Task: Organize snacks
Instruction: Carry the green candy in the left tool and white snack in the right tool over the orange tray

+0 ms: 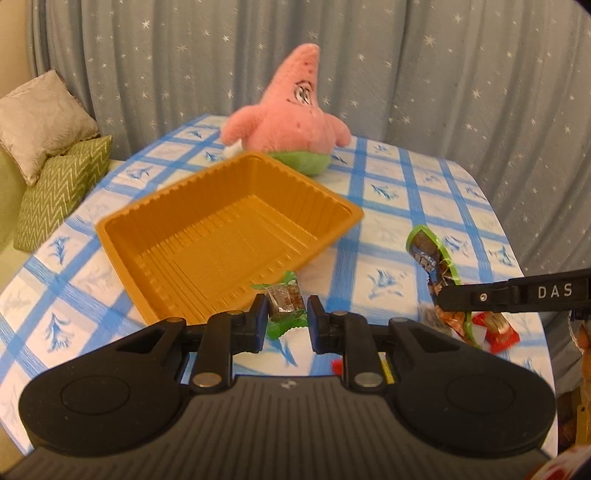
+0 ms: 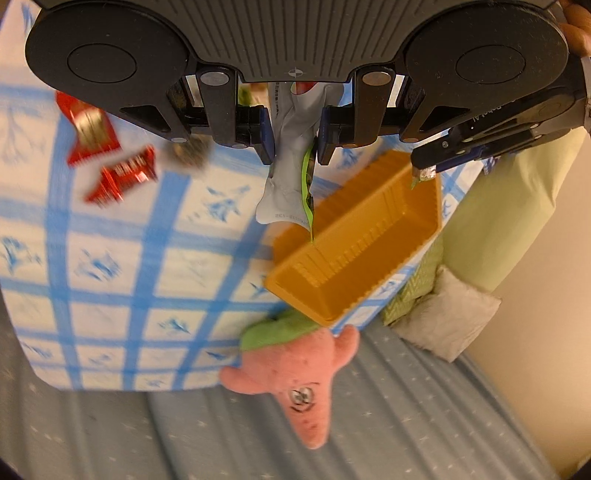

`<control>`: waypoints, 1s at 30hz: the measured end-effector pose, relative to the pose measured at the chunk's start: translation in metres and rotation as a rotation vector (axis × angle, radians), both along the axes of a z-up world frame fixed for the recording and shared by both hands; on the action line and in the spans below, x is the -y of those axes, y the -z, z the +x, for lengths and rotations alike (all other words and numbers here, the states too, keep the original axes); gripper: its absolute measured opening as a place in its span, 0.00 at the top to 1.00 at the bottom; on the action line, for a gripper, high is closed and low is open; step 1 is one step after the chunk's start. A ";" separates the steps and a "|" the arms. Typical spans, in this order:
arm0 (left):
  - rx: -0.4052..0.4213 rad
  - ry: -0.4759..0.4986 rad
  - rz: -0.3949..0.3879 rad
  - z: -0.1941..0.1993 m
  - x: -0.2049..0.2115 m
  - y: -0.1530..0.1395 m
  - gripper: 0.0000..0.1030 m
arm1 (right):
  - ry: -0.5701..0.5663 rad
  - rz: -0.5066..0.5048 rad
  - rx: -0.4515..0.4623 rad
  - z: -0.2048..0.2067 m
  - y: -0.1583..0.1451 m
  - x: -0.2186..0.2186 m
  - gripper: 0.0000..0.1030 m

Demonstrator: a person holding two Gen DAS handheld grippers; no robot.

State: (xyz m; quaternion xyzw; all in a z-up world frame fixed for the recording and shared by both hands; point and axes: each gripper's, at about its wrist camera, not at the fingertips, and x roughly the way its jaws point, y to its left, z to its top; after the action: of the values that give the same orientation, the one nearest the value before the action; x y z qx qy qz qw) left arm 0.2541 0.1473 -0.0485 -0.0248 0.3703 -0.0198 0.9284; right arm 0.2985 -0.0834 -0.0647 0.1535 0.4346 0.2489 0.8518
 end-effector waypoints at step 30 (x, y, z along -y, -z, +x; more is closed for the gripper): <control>-0.019 -0.188 -0.036 0.079 -0.075 0.014 0.80 | -0.318 -0.143 0.145 0.117 0.022 -0.151 0.75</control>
State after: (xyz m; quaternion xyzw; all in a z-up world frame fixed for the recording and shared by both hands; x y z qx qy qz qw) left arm 0.3330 0.2226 -0.0621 -0.0761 0.3749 0.0609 0.9219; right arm 0.4150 0.0672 -0.0862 0.0036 0.4073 0.3594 0.8396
